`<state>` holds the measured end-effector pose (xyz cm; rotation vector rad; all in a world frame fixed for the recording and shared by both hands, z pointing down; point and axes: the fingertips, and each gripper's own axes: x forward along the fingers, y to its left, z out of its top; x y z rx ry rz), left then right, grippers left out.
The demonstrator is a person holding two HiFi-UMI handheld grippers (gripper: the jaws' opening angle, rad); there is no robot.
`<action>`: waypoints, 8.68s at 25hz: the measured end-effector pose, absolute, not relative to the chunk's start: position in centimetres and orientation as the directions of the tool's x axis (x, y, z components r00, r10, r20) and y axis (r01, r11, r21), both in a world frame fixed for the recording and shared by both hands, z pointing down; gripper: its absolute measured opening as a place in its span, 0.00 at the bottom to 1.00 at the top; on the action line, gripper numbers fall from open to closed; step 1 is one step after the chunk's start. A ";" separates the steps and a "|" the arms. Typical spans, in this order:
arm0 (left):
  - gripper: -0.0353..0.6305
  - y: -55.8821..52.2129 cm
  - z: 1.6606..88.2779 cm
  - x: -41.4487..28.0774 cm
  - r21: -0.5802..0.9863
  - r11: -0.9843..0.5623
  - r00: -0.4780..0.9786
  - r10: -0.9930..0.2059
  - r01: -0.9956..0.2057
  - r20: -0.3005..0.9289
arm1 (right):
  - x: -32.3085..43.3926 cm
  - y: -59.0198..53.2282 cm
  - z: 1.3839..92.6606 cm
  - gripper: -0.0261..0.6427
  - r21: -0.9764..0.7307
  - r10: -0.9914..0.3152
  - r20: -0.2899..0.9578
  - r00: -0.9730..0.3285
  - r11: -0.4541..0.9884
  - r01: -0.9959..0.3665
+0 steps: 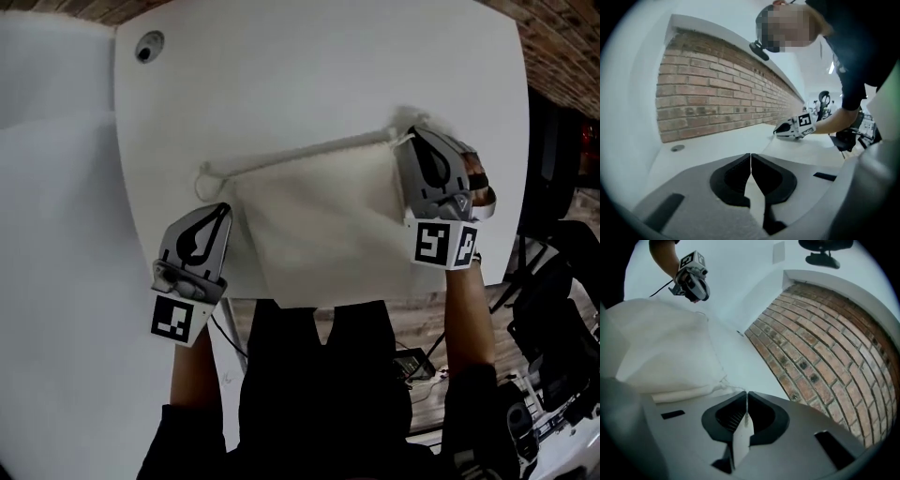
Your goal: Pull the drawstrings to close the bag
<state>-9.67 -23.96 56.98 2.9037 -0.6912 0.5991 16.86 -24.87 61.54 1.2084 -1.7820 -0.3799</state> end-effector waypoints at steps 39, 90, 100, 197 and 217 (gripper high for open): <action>0.23 -29.2 64.6 -17.1 -0.275 -0.609 0.194 -0.591 -0.744 0.783 | 16.3 -24.7 61.6 0.06 0.619 -0.816 0.539 -0.211 0.553 -0.558; 0.08 -29.9 29.5 -15.5 -0.080 -0.420 0.427 -0.875 -0.904 -0.229 | 18.2 -16.9 28.0 0.05 0.401 -0.949 -0.155 -0.275 0.194 -0.895; 0.08 -28.1 13.0 -18.2 0.008 -0.559 0.492 -0.737 -0.829 -0.462 | 15.0 -12.0 11.9 0.05 0.381 -0.911 -0.385 -0.145 -0.014 -0.924; 0.08 -19.7 -2.3 -31.9 0.403 -0.828 0.209 -0.506 -0.390 -0.837 | 24.3 -0.9 -1.2 0.05 -0.415 -0.606 -0.795 0.024 0.515 -0.750; 0.08 -20.1 -1.4 -34.1 0.442 -0.845 0.139 -0.498 -0.301 -0.856 | 27.1 -0.6 0.5 0.05 -0.504 -0.593 -0.799 0.098 0.573 -0.647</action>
